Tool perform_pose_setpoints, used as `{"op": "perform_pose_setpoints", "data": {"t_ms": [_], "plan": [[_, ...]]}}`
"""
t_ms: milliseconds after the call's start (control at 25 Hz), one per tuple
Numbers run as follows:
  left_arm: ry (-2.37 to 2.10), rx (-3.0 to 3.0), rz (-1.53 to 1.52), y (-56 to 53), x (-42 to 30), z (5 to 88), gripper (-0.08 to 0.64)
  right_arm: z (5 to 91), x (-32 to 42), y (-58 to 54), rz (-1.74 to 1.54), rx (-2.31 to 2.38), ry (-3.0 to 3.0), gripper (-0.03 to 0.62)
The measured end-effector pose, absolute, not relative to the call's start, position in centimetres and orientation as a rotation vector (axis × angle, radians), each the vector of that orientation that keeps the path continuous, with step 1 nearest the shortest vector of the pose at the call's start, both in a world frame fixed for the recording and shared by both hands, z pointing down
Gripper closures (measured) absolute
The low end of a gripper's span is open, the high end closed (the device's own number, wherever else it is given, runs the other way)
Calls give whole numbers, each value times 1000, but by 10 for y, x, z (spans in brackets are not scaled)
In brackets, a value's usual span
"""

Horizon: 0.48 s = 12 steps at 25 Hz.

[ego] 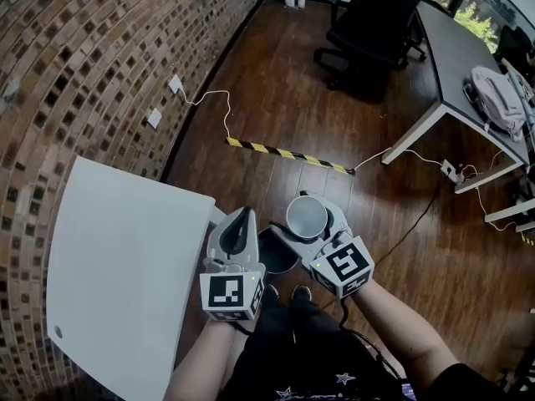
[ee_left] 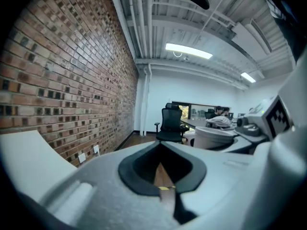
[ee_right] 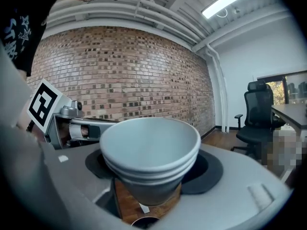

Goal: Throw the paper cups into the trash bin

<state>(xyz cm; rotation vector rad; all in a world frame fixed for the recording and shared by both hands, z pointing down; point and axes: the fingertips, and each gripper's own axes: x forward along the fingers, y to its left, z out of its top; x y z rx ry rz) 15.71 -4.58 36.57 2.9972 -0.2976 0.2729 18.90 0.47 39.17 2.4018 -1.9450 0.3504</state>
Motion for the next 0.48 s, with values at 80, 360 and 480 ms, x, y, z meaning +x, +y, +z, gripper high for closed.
{"op": "perform_pose_setpoints", "data": {"t_ms": [80, 360, 480], "plan": [[-311, 2973, 285, -53, 156, 378, 555, 407, 190, -3, 371, 2395, -1936, 239], [-402, 2905, 400, -73, 151, 447, 555, 476, 183, -20, 495, 2287, -1973, 238], [-429, 2866, 460, -80, 147, 475, 555, 506, 175, -31, 523, 2224, -1996, 238]]}}
